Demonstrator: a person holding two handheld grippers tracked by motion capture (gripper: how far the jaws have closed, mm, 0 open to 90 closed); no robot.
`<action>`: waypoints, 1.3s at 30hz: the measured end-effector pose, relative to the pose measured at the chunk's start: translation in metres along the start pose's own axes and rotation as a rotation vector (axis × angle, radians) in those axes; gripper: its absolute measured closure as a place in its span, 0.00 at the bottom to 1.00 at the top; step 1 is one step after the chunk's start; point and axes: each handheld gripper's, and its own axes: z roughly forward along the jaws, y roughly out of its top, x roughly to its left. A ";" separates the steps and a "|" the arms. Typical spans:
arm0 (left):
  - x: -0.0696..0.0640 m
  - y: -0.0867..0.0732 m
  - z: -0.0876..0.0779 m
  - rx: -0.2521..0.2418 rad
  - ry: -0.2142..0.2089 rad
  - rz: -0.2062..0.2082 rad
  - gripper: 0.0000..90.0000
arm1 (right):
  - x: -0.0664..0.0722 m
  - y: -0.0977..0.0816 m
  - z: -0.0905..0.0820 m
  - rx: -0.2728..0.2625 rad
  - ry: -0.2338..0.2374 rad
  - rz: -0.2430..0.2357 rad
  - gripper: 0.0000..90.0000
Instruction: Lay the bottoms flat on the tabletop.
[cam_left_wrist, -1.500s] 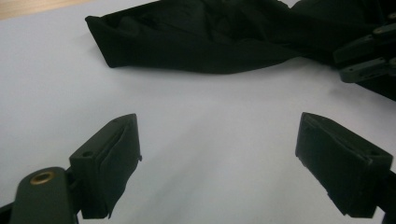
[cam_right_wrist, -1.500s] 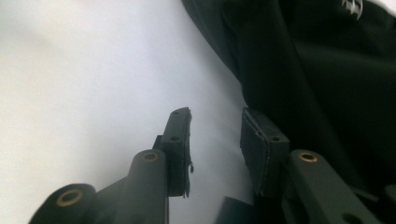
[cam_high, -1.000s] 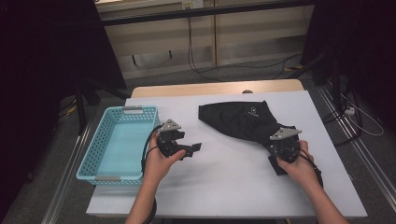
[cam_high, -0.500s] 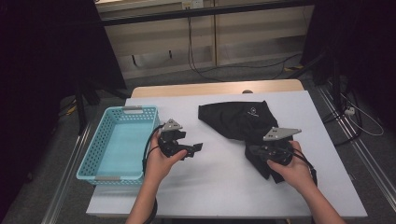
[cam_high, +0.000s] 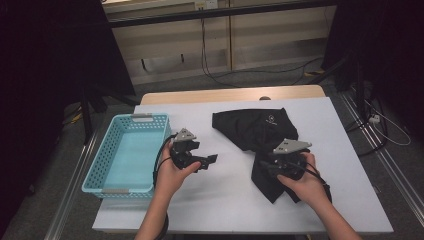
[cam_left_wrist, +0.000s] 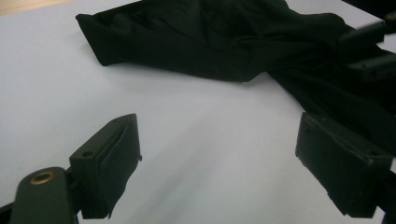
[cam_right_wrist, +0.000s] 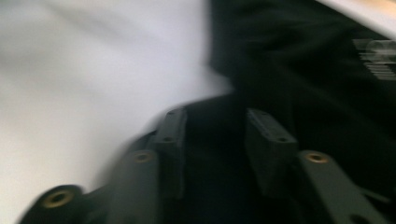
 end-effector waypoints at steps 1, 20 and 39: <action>0.000 0.000 0.000 0.000 -0.001 -0.001 0.16 | -0.005 -0.002 0.000 0.001 -0.016 0.010 0.61; -0.002 -0.001 0.004 0.008 -0.013 -0.001 0.16 | -0.052 -0.028 -0.002 0.065 -0.063 0.104 0.92; -0.002 0.000 0.004 0.009 -0.012 -0.003 0.16 | -0.049 -0.022 -0.021 -0.010 -0.137 0.063 0.67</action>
